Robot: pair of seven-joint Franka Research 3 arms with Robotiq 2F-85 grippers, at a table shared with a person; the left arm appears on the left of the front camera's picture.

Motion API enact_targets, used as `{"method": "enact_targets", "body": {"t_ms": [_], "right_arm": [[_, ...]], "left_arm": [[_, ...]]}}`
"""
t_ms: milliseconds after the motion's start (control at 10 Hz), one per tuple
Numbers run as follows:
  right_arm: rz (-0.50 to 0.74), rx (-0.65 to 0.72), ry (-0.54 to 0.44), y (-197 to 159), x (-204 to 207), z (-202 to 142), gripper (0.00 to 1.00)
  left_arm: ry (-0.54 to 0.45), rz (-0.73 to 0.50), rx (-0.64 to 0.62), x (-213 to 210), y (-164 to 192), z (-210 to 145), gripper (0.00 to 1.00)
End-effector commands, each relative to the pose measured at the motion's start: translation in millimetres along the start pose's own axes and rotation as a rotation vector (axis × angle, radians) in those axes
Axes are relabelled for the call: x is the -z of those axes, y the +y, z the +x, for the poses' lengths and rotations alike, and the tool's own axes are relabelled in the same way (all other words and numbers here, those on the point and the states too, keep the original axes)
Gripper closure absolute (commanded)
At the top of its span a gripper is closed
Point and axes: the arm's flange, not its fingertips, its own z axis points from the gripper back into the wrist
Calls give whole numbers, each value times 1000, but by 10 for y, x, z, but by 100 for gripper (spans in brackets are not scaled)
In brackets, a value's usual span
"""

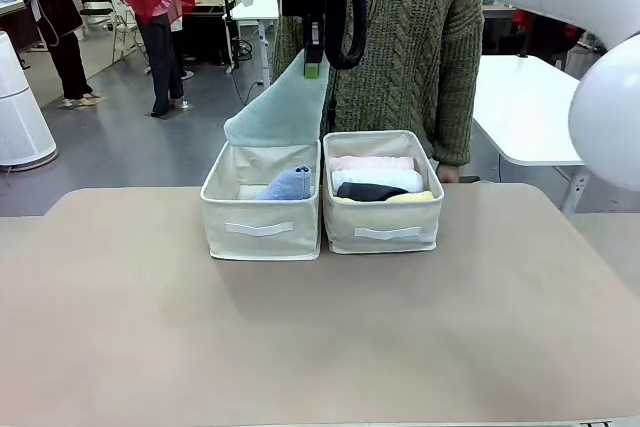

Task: Sort the towels based on their folding style.
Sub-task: Pick up another triangle-folded towel from the table and place it in the left Fabric basket.

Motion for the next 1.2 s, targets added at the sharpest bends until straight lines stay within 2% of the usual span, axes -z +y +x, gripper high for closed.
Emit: {"method": "enact_targets", "body": {"t_ms": [0, 500, 1100], "right_arm": [[66, 30, -3, -223, 41, 122, 82], [119, 87, -2, -243, 428, 147, 82], [171, 125, 30, -319, 658, 181, 82]], "left_arm": [[1, 4, 2, -7, -15, 10, 0], [1, 4, 2, -7, -15, 10, 0], [1, 4, 2, -7, -15, 10, 0]]}}
